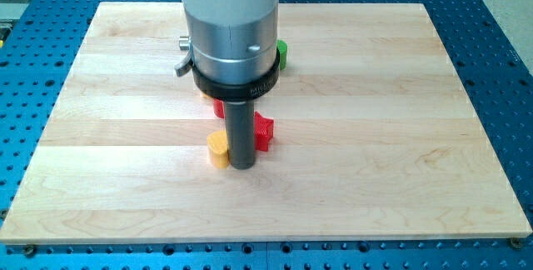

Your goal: Push the red star to the bottom right of the cube

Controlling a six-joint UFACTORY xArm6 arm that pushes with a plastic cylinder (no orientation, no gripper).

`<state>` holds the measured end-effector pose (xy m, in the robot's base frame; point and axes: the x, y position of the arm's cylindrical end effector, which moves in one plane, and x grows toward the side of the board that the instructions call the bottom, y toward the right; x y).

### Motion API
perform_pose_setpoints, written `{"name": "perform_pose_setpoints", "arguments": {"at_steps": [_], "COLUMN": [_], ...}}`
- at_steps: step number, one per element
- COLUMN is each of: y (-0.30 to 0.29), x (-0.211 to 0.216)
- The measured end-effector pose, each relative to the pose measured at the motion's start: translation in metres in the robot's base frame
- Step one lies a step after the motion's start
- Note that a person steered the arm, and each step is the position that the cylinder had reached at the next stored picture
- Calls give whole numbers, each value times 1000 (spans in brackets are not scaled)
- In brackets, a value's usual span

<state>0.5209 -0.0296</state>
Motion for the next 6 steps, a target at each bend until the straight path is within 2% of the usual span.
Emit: {"name": "perform_pose_setpoints", "arguments": {"at_steps": [1,3,5,6], "y": [2,79,52,62], "x": [-22,8,-43,-5]}}
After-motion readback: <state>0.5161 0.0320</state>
